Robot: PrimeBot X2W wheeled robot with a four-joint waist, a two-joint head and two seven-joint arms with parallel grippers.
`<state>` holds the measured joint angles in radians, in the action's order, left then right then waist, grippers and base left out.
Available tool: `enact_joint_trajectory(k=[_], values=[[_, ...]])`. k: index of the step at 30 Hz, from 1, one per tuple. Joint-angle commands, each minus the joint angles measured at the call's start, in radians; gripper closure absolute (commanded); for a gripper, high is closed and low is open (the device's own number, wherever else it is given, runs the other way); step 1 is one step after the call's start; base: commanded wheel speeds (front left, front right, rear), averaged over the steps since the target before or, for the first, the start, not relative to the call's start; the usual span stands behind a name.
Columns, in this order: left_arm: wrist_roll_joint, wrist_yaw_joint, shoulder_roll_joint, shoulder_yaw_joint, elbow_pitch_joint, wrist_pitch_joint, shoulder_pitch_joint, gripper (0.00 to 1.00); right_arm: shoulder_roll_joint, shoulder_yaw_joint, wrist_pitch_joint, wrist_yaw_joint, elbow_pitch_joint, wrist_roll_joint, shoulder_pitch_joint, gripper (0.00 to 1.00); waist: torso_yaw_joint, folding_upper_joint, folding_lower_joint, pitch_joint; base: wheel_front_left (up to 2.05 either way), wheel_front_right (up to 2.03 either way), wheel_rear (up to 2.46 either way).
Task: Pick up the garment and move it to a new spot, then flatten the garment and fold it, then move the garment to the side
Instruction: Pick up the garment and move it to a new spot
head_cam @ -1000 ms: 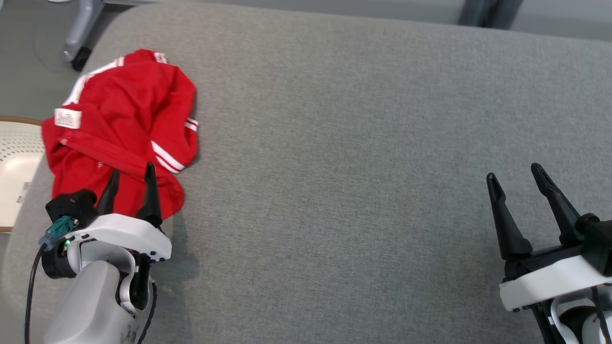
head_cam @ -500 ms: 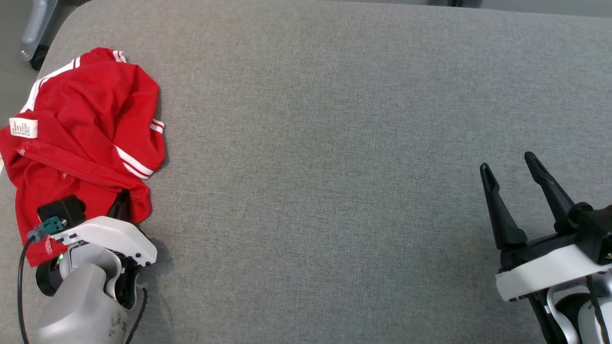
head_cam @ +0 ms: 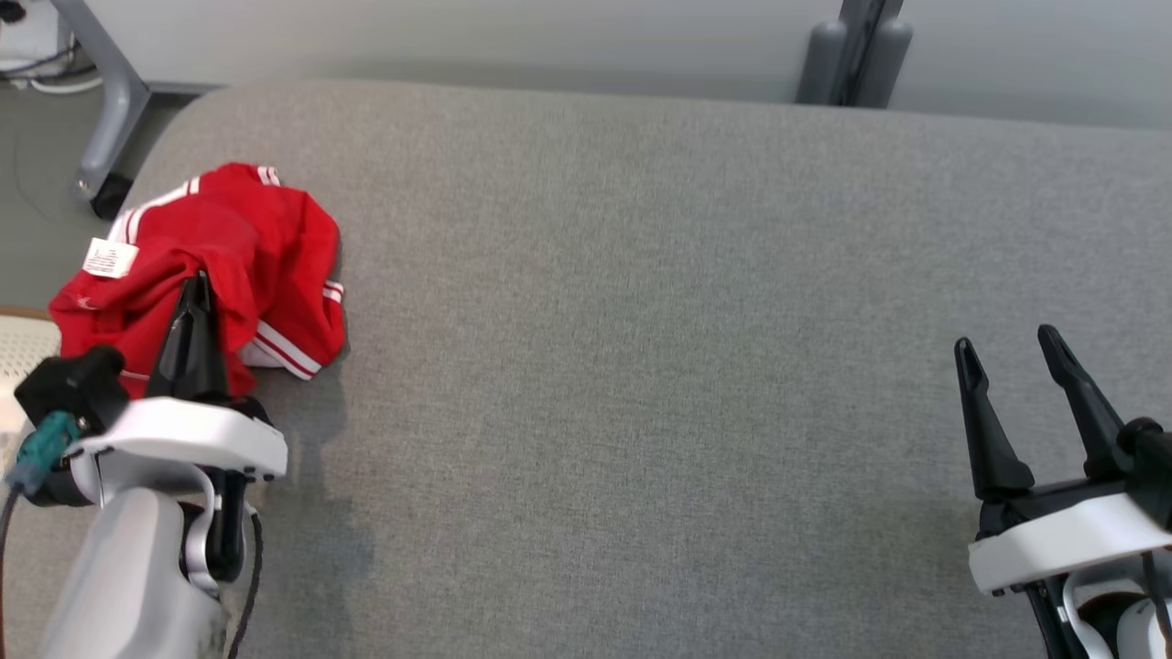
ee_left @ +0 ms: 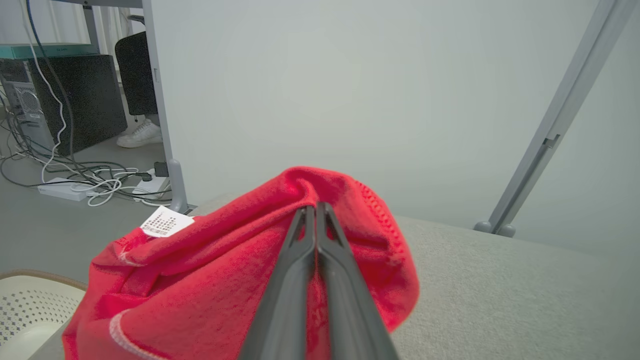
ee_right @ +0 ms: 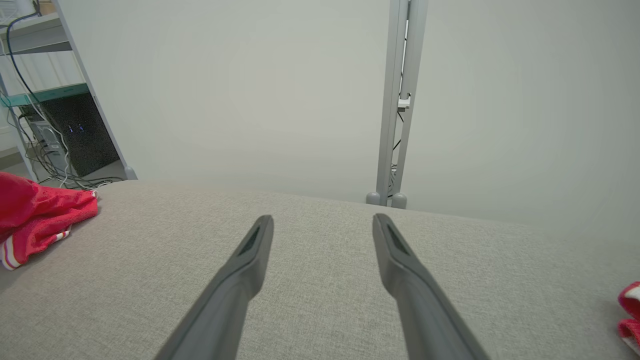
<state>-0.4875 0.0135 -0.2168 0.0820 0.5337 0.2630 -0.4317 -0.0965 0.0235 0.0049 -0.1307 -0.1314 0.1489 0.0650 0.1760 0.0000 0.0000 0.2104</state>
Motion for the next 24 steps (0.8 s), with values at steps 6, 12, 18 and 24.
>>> enact_joint_trajectory(k=[6,12,18,24], values=[[0.069,-0.059,0.002,0.012,-0.295,-0.012,0.188,1.0,0.015,0.019,-0.018,0.0,0.017,0.009,-0.056,0.0,-0.022,0.0,0.0,-0.102,0.0,0.0,0.0],[0.089,-0.097,-0.001,0.038,-0.504,-0.069,0.295,1.0,0.026,0.027,-0.012,0.0,0.005,0.008,-0.085,0.0,-0.043,0.0,0.0,-0.124,0.0,0.0,0.0],[0.104,-0.098,0.01,0.096,-0.668,-0.128,0.329,1.0,0.034,0.046,-0.009,0.0,-0.02,-0.001,-0.075,0.0,-0.091,0.0,0.0,-0.101,0.0,0.0,0.0],[0.113,-0.049,0.031,0.19,-0.685,-0.176,0.245,1.0,0.038,0.048,-0.019,0.0,-0.029,0.004,-0.038,0.0,-0.196,0.0,0.0,-0.045,0.0,0.0,0.0]])
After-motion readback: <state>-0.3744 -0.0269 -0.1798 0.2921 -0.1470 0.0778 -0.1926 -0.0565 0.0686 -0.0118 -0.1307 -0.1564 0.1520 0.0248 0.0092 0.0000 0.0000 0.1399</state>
